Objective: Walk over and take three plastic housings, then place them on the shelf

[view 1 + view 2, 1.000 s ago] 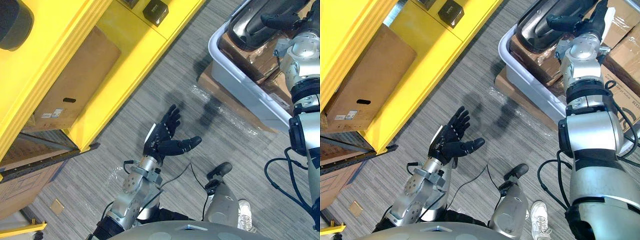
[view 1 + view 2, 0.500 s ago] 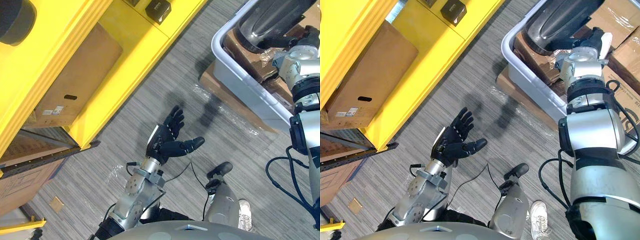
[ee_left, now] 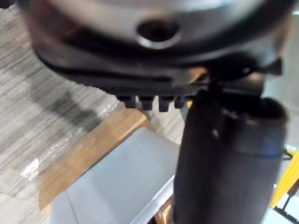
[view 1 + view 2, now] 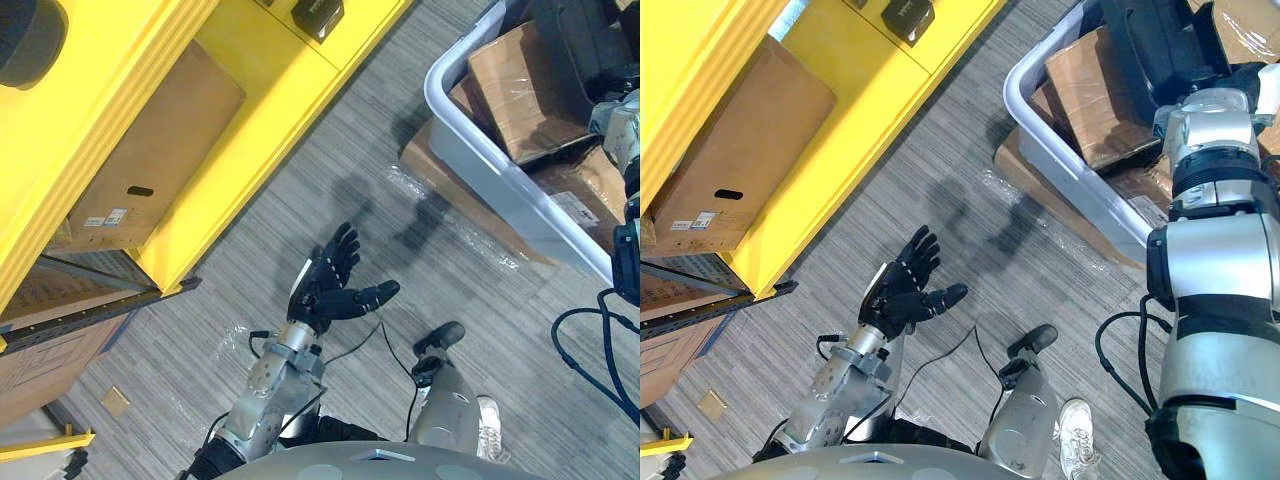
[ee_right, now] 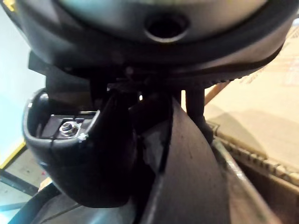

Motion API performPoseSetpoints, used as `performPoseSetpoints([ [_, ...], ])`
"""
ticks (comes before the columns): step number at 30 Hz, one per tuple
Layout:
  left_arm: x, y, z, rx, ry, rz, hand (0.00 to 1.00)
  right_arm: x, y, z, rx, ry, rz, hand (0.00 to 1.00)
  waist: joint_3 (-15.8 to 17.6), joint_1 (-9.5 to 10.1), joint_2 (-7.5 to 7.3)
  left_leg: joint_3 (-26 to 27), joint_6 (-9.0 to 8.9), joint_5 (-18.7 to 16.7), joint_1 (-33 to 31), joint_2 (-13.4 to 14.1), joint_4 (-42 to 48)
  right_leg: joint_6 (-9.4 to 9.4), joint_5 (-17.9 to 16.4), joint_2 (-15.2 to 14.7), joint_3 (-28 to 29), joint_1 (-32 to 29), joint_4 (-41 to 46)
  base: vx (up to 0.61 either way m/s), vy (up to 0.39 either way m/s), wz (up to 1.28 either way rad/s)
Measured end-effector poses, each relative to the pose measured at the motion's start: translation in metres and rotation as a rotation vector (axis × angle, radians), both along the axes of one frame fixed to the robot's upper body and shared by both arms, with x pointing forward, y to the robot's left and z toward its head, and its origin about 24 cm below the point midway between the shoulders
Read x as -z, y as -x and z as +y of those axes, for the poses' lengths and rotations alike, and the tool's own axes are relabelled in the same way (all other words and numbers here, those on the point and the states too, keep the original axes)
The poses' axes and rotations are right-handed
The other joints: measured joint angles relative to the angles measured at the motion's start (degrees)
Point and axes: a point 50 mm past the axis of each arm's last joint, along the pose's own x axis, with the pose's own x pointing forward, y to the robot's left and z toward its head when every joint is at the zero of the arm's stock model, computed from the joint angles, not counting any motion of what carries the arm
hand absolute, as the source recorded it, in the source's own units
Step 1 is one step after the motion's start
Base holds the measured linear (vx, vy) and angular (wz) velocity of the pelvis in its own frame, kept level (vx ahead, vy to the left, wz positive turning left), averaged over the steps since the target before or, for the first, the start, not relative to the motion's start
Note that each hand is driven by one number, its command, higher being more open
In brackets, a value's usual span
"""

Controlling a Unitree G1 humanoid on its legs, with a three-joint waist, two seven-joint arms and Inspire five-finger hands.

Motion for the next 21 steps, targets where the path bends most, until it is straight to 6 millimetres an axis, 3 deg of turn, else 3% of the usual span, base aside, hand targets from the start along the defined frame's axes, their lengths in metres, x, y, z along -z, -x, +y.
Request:
performPoseSetpoints([
  [4, 0.004, 0.005, 0.021, -0.076, -0.002, 0.014, 1.0, -0.004, 0.003, -0.004, 0.053, 0.12, -0.004, 0.0, 0.2, -0.13, -0.33, -0.7, -0.01, 0.0, 0.0, 0.0, 0.1, -0.74, -0.5, -0.1, -0.3, 0.3, 1.1, -0.06, -0.016, 0.08],
  [10, -0.001, 0.014, 0.06, -0.159, -0.041, -0.026, 1.0, -0.008, 0.005, -0.003, 0.075, 0.496, -0.02, 0.0, 1.8, -1.78, -3.26, -0.4, -0.11, 0.1, 2.6, 0.1, -0.4, -0.77, -0.5, -0.1, 0.0, 2.6, 1.0, -0.07, -0.013, 0.0],
  [15, -0.031, 0.001, 0.077, -0.209, -0.013, -0.149, 1.0, -0.033, 0.002, 0.029, 0.014, 0.759, -0.24, 0.0, 2.0, -3.88, -7.28, 1.9, -0.64, 2.9, 8.3, 0.6, -6.3, -0.73, -0.4, 0.8, 1.1, 5.0, -1.3, -0.04, -0.046, -0.13],
  [18, -0.051, -0.012, 0.076, -0.167, 0.066, -0.205, 1.0, -0.042, 0.006, 0.055, -0.068, 0.888, -0.397, 0.0, 1.5, -4.67, -8.59, 2.8, -1.14, 3.8, 12.4, 1.4, -9.1, -0.72, -0.4, 1.8, 1.8, 7.4, -2.2, -0.01, -0.066, -0.14],
  [21, -0.059, -0.025, 0.066, -0.086, 0.094, -0.181, 1.0, -0.019, 0.013, 0.078, -0.183, 0.998, -0.46, 0.0, -2.3, -4.96, -11.17, 4.2, -1.5, 5.1, 14.8, 1.8, -12.9, -0.66, -0.4, 2.6, 2.1, 7.9, -3.9, 0.01, -0.047, -0.16],
])
